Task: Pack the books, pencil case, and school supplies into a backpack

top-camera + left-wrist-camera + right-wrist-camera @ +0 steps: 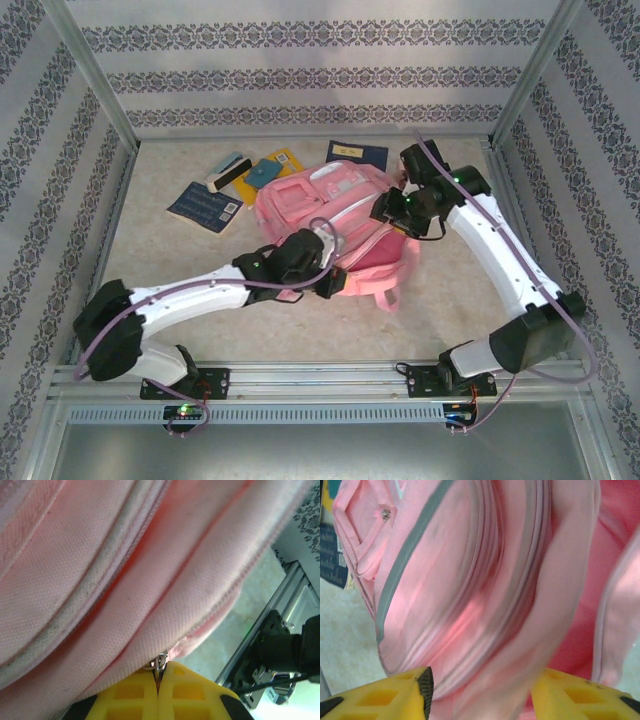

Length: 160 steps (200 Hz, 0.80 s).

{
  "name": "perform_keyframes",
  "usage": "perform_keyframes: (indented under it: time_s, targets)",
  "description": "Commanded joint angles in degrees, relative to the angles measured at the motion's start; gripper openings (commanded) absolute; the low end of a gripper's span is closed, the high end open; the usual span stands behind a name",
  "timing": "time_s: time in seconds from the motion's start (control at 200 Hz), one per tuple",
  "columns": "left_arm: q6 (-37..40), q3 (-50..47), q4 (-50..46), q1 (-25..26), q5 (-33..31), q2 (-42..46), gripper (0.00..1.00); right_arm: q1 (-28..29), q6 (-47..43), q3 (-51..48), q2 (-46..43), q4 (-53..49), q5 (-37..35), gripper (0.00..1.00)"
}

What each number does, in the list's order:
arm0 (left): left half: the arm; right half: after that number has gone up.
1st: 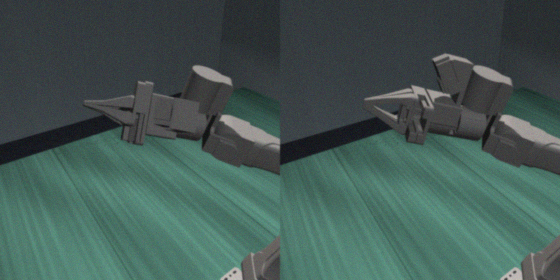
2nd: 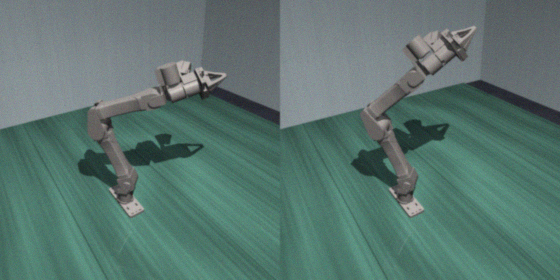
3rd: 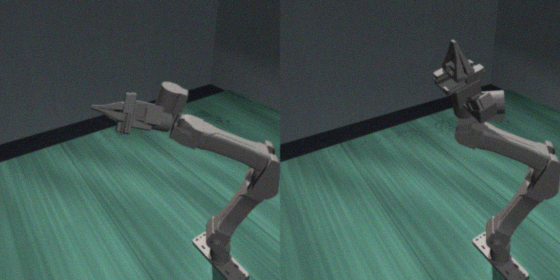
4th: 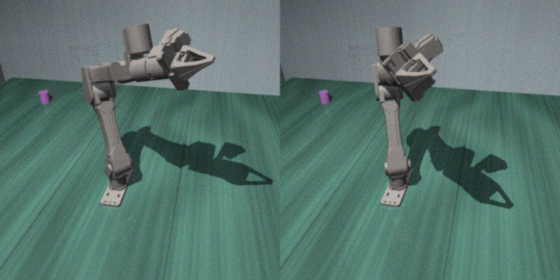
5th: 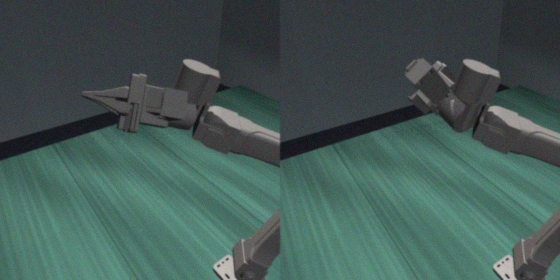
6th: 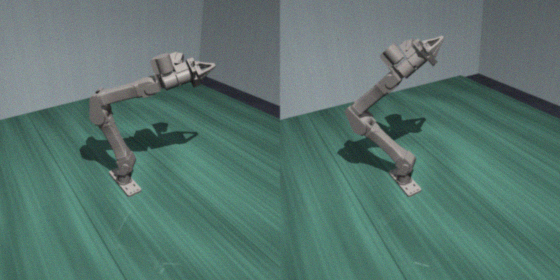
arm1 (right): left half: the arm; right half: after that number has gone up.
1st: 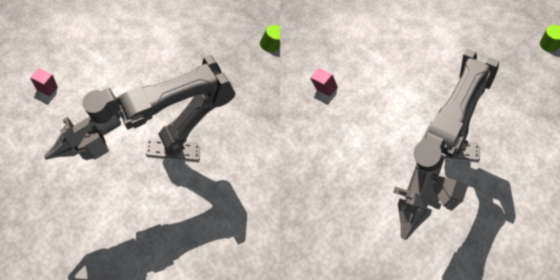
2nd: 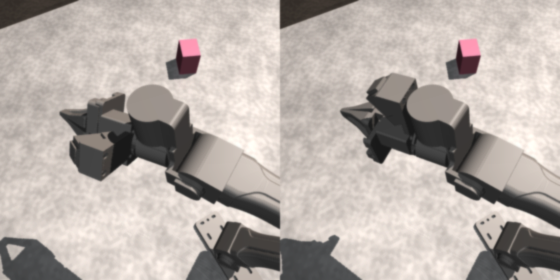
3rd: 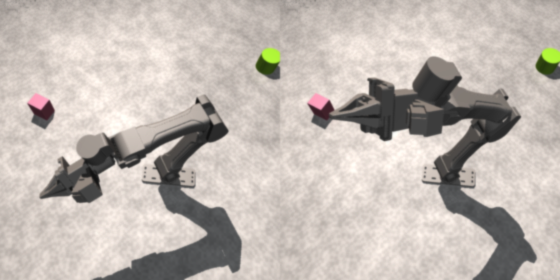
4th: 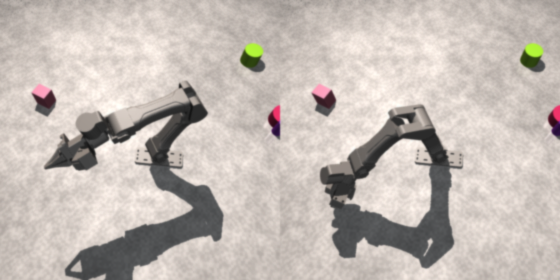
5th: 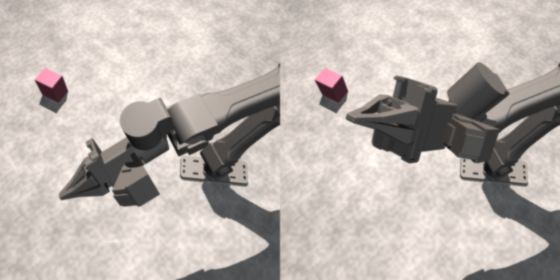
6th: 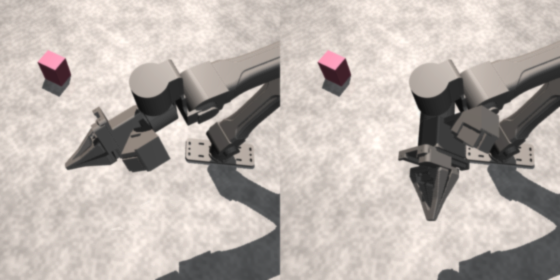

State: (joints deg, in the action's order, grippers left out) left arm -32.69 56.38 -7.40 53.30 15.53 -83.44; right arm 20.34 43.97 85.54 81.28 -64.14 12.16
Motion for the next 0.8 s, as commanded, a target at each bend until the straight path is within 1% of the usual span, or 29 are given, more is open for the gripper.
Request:
perform_keyframes:
  time_s: [0.0,0.1,0.18,0.28,0.35,0.4,0.46,0.635,0.794]
  targets:
    - [0.32,5.47,7.10,0.49,1.77,-2.09,0.00,-0.86,5.69,-2.58,-6.68,-5.74,-2.84,0.53]
    - [0.05,6.38,7.39,0.49,1.89,-3.26,0.00,-2.33,8.52,-7.71,-12.24,-4.10,0.37,0.54]
    - [-0.31,6.68,7.45,0.49,2.23,-3.89,0.00,-2.54,10.24,-13.38,-15.43,-0.19,4.21,0.56]
    - [-0.48,6.90,7.40,0.67,2.40,-4.39,0.00,-2.84,16.35,-22.44,-18.03,9.44,12.42,0.57]
    - [-0.37,7.40,6.85,0.84,2.45,-4.76,0.00,-2.84,21.96,-27.41,-19.62,18.30,15.74,0.58]
    - [-0.36,7.68,6.58,0.95,2.37,-4.91,0.00,-2.74,25.07,-29.42,-20.38,22.89,16.41,0.59]
    - [-0.32,7.91,6.33,1.25,2.34,-5.17,0.00,-2.63,26.72,-30.05,-20.15,25.94,16.95,0.59]
    - [-0.01,8.40,5.52,1.79,2.21,-5.48,0.00,-2.29,27.76,-28.79,-18.10,27.54,17.37,0.57]
    - [0.19,8.53,5.45,1.98,1.57,-5.33,0.00,-1.22,30.10,-29.96,-15.93,28.44,17.04,0.53]
